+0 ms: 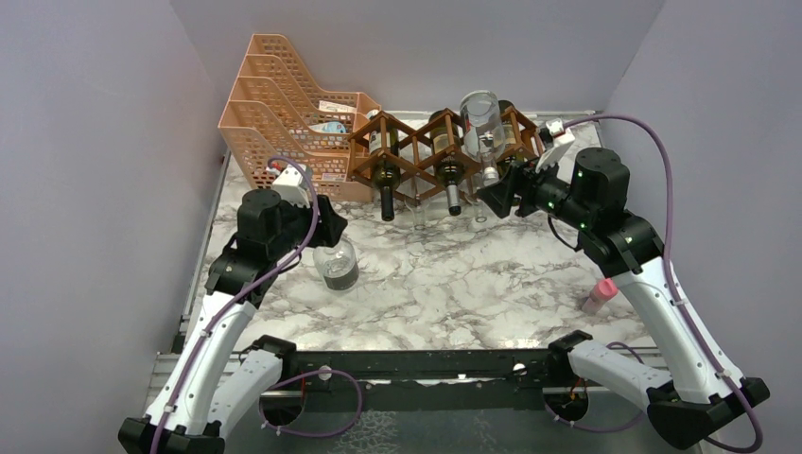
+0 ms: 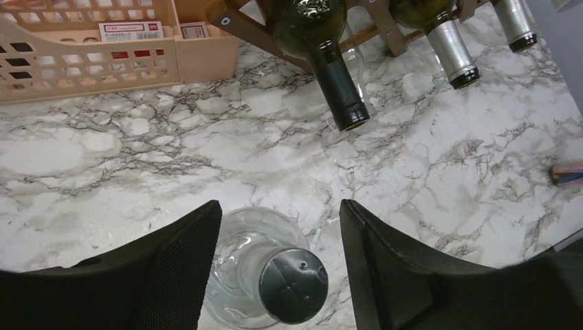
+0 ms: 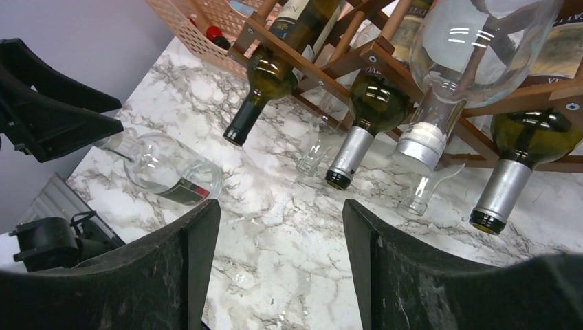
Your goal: Put the wine bottle on the wine rack
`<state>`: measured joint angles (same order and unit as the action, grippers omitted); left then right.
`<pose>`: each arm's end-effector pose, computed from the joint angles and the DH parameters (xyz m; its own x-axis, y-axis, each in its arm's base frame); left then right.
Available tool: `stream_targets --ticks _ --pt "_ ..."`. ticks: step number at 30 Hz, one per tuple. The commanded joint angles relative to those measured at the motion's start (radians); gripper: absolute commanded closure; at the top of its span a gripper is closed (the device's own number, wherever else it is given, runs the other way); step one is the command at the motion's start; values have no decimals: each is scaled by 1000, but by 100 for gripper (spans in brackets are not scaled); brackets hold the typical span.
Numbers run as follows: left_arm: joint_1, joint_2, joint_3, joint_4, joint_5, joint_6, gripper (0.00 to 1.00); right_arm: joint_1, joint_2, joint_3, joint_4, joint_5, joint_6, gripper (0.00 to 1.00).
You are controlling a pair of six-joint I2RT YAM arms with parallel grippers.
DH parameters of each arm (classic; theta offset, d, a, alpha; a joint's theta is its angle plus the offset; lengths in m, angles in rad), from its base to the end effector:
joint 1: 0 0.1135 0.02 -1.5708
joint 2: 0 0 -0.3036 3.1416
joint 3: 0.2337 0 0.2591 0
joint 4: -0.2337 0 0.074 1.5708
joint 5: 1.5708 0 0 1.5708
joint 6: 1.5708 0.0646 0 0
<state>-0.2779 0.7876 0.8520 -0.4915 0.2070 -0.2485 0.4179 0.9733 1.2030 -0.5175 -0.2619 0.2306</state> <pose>0.1679 -0.0617 0.3479 -0.4964 -0.1087 -0.8613 0.3366 0.8904 -0.3064 0.1868 0.1012 0.4416 -0.3940 0.0666 -0.9167 -0.5432 0.7877 0.2907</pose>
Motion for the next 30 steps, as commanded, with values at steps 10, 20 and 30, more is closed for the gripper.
stream_targets --ticks 10,20,30 --pt "-6 -72 84 128 -84 1 25 6 38 -2 43 -273 -69 31" --pt "-6 -163 138 141 -270 -8 24 362 245 59 171 -37 -56 31" --pt "-6 -240 196 114 -414 3 24 614 546 201 278 127 -79 31"
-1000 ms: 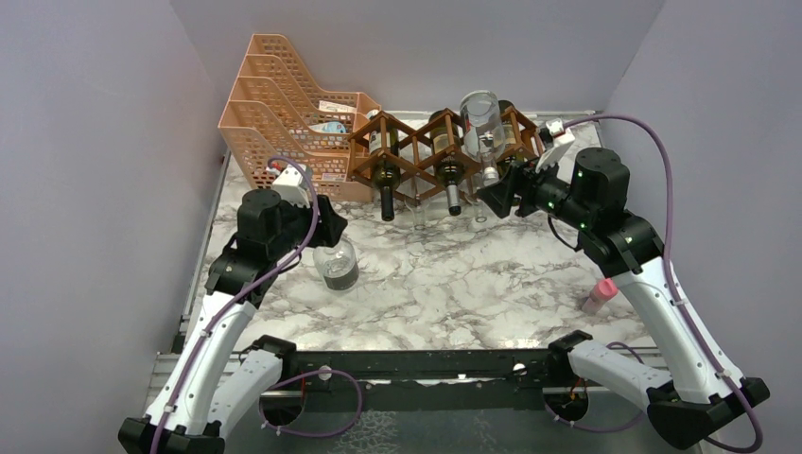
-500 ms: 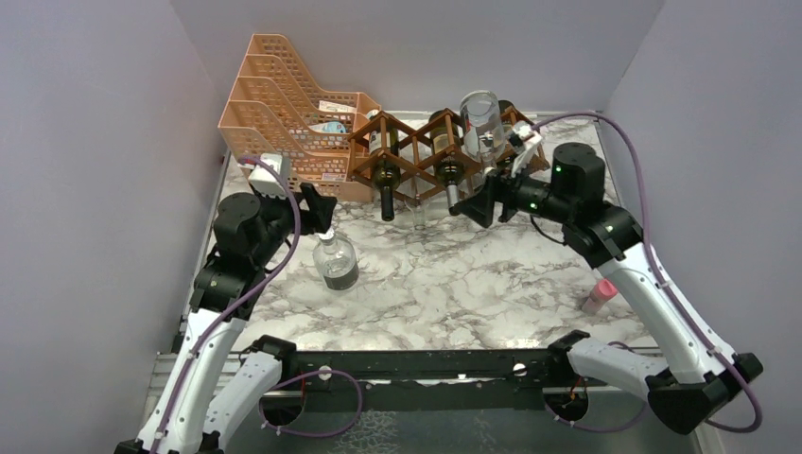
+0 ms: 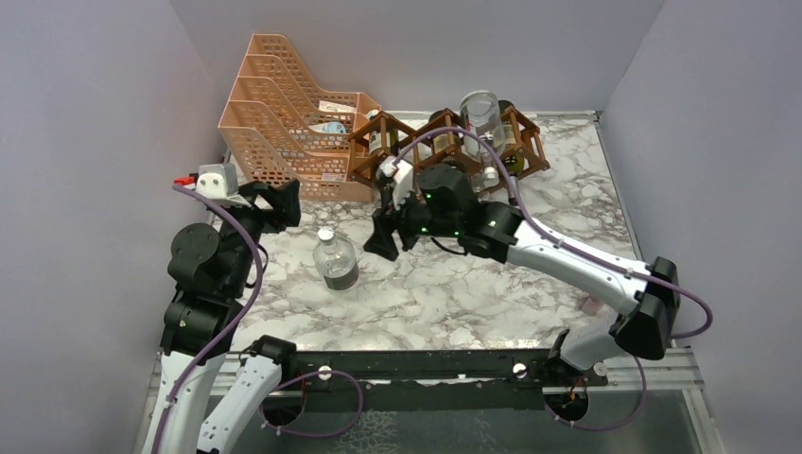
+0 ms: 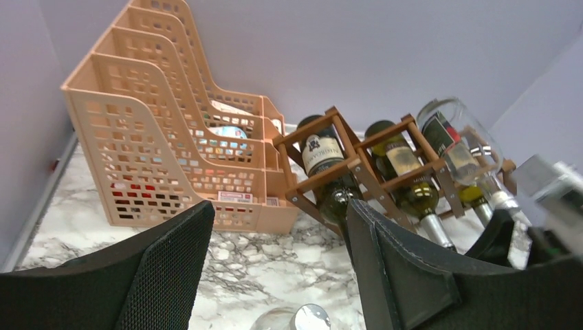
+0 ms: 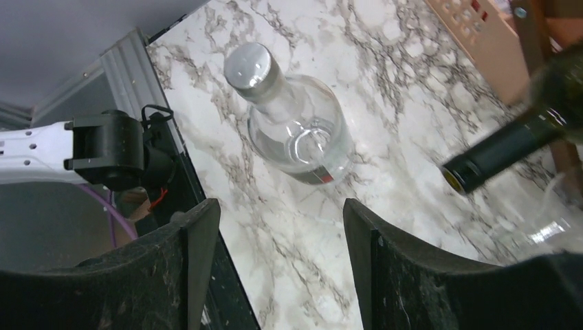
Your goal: Put the wine bottle on the wine rack
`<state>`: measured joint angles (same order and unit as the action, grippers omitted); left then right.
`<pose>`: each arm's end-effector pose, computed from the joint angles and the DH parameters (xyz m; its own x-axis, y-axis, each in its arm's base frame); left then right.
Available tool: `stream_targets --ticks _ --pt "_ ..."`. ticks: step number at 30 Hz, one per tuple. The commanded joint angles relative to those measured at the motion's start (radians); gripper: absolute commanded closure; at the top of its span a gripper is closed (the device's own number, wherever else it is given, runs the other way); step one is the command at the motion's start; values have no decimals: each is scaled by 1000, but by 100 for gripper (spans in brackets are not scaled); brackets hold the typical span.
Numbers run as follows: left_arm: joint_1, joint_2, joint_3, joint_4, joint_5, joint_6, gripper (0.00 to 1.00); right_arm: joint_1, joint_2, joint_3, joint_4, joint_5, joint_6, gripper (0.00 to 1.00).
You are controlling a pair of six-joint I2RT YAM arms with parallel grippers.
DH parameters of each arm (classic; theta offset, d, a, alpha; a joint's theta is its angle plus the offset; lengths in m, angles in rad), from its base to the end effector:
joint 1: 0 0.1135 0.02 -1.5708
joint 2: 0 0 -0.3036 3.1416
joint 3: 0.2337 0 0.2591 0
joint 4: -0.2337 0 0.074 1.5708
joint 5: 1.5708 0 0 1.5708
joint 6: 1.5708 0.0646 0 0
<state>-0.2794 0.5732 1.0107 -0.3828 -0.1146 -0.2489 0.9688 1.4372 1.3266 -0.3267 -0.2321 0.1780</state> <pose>0.1037 -0.0221 0.4468 0.0105 -0.2576 -0.9662 0.1721 0.9523 -0.2520 0.1920 0.3057 0.3882 -0.3990 -0.2764 -0.8743 -0.8631 0.4352 0.2563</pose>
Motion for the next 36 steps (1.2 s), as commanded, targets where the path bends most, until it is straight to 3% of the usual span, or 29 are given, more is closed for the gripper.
stream_targets --ticks 1,16,20,23,30,36 --pt "-4 -33 38 5 -101 3 24 78 113 101 88 113 -30 31" --pt "-4 -70 36 -19 -171 -3 24 154 422 353 83 226 -61 31" --pt "-4 -66 33 -25 -163 -7 24 163 456 386 77 243 -83 35" --pt "-4 -61 31 -28 -154 -10 24 171 453 364 97 257 -102 43" --pt "-4 -45 28 -29 -128 -24 23 189 390 232 217 298 -151 84" --pt "-4 -10 22 -49 -53 -38 23 197 263 -19 399 331 -167 94"
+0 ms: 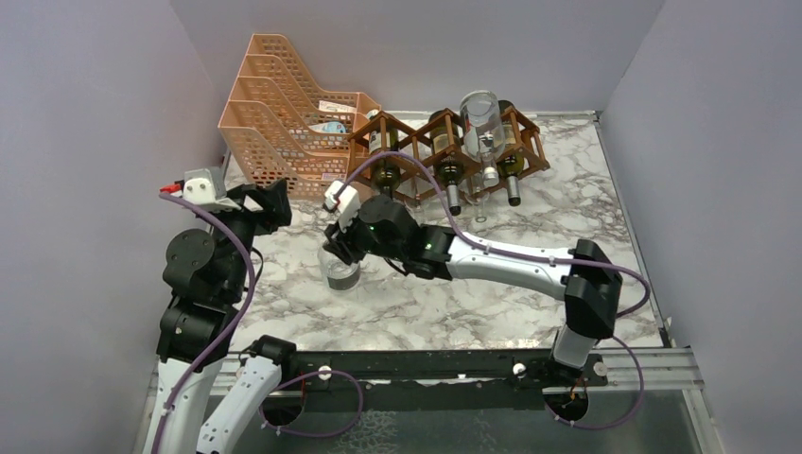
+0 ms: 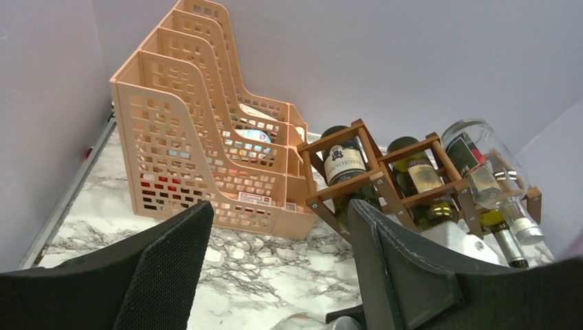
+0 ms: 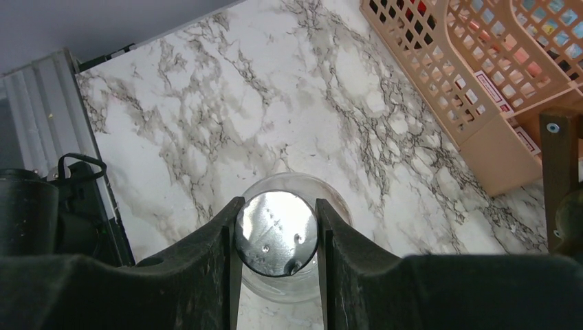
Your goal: Put the wine bottle on the wine rack
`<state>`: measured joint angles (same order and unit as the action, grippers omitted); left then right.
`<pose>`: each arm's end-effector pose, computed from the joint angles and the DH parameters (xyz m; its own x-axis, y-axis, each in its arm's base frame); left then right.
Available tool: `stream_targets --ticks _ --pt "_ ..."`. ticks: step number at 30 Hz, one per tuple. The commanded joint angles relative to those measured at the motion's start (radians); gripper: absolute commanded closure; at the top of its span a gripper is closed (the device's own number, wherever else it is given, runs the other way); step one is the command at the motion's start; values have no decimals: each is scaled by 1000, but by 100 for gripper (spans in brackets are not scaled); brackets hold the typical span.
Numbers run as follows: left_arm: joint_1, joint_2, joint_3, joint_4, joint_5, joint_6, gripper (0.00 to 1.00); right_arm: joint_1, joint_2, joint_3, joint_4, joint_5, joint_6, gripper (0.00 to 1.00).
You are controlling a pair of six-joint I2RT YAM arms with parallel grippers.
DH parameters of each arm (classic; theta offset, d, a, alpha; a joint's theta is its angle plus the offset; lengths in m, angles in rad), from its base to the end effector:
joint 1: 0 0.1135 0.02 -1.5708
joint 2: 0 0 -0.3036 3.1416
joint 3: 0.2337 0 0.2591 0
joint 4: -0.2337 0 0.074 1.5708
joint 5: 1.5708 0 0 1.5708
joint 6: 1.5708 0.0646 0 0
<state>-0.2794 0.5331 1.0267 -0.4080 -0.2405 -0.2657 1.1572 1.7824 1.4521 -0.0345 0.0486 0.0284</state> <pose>0.0891 -0.0096 0.4517 0.0689 -0.2851 -0.9560 0.0599 0.9578 -0.2813 0.1922 0.4301 0.3359 -0.1688 -0.3140 -0.9343 -0.8919 0.4521 0.0092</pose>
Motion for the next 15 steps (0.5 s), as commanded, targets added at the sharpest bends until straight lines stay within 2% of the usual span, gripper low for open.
stream_targets --ticks 1,6,15 --pt "-4 40 0 -29 93 -25 23 9 -107 -195 130 51 -14 96" --pt "-4 91 -47 -33 184 -58 22 9 -231 -382 176 58 15 99" --pt "-4 188 -188 -26 418 -96 19 9 -404 -589 87 84 130 99"
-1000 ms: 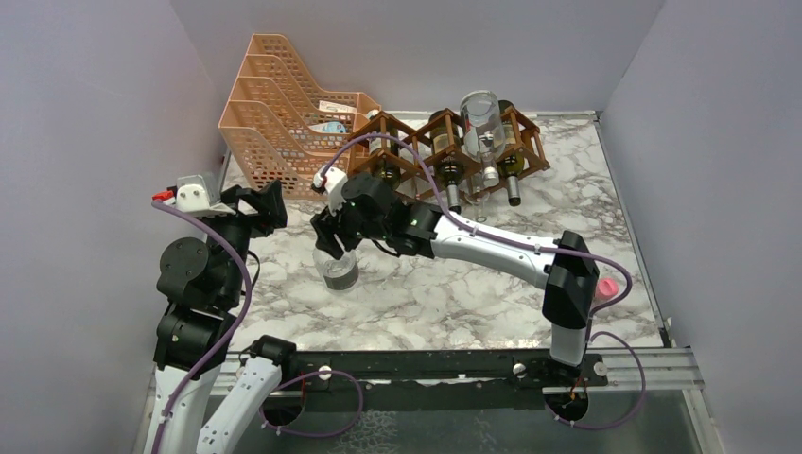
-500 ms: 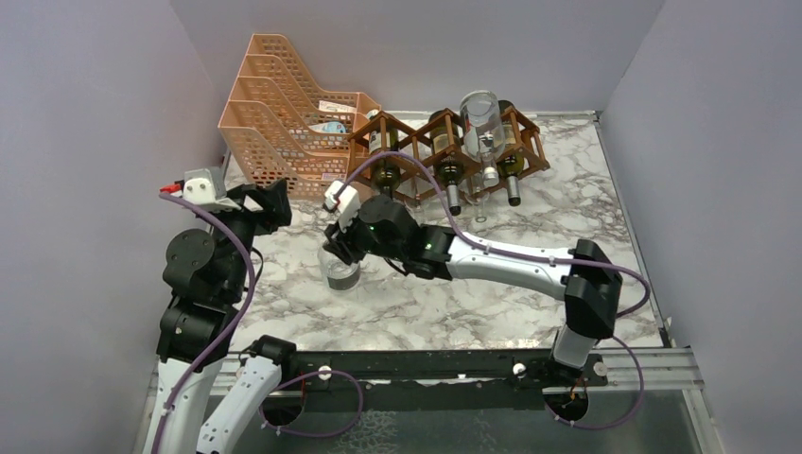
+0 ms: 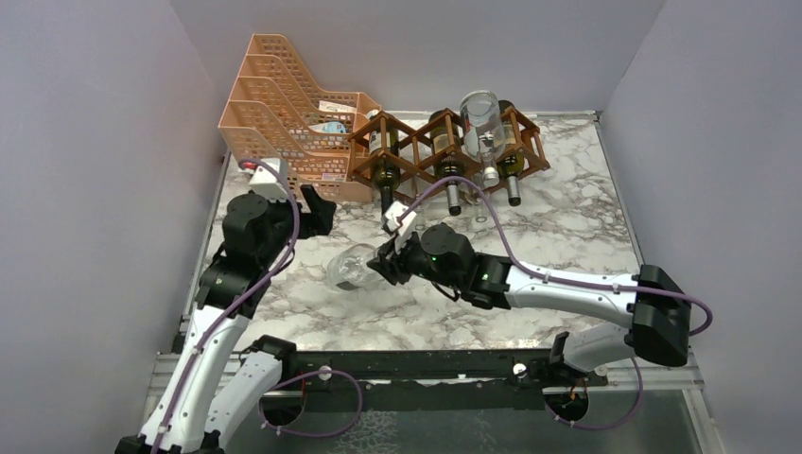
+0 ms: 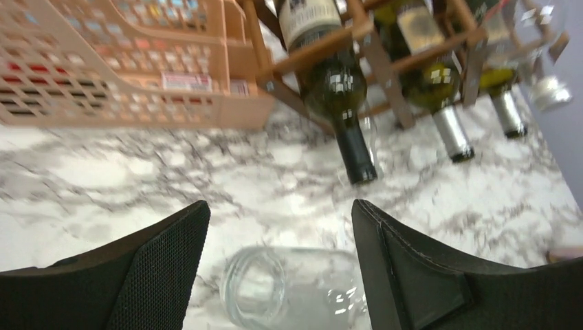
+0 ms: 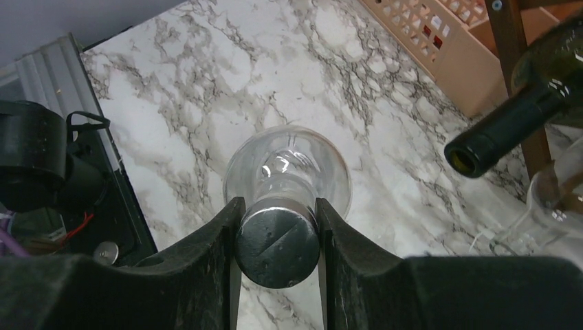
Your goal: Put the wine bottle on the wine rack
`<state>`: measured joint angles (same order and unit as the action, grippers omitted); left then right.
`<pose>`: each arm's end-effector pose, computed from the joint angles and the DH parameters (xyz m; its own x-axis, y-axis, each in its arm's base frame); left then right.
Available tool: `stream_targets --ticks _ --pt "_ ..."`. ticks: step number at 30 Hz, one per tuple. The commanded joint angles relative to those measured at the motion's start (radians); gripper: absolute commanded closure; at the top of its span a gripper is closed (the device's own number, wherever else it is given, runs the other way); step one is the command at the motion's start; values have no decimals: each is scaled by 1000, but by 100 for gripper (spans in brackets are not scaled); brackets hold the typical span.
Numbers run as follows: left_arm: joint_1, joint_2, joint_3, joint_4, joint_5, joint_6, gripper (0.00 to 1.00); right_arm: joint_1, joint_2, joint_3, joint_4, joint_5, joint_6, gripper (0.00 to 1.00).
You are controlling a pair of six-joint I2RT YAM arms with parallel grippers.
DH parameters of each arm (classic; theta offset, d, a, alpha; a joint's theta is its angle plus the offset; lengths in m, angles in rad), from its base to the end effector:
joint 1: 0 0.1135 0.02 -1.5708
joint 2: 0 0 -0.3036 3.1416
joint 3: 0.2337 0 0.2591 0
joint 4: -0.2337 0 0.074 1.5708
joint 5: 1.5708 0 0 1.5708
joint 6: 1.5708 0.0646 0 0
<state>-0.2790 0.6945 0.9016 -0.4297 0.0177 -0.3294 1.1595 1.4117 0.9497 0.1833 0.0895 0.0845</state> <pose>0.1499 -0.0441 0.3878 -0.2953 -0.2518 -0.9216 0.2076 0.9247 -0.3192 0.1481 0.3252 0.3166 -0.1837 -0.2110 -0.9601 -0.8662 0.4966 0.0566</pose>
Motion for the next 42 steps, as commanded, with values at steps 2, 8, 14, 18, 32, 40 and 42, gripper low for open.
stream_targets --ticks 2,8,14,18,32,40,42 --pt "-5 40 -102 6 201 -42 19 7 -60 -123 -151 41 92 99" --pt "-5 68 -201 54 257 -85 16 6 -114 -197 -198 35 140 99" --pt "-4 138 -244 53 217 -83 13 7 -128 -235 -240 18 167 99" --pt "-5 183 -261 53 162 -89 12 7 -109 -256 -254 9 183 99" --pt "-5 304 -274 54 182 -91 12 7 20 -235 -289 25 196 87" --pt "-9 366 -276 61 247 -82 19 7 60 -216 -310 36 215 69" --pt "-14 372 -276 61 252 -80 21 6 65 -208 -315 39 217 64"
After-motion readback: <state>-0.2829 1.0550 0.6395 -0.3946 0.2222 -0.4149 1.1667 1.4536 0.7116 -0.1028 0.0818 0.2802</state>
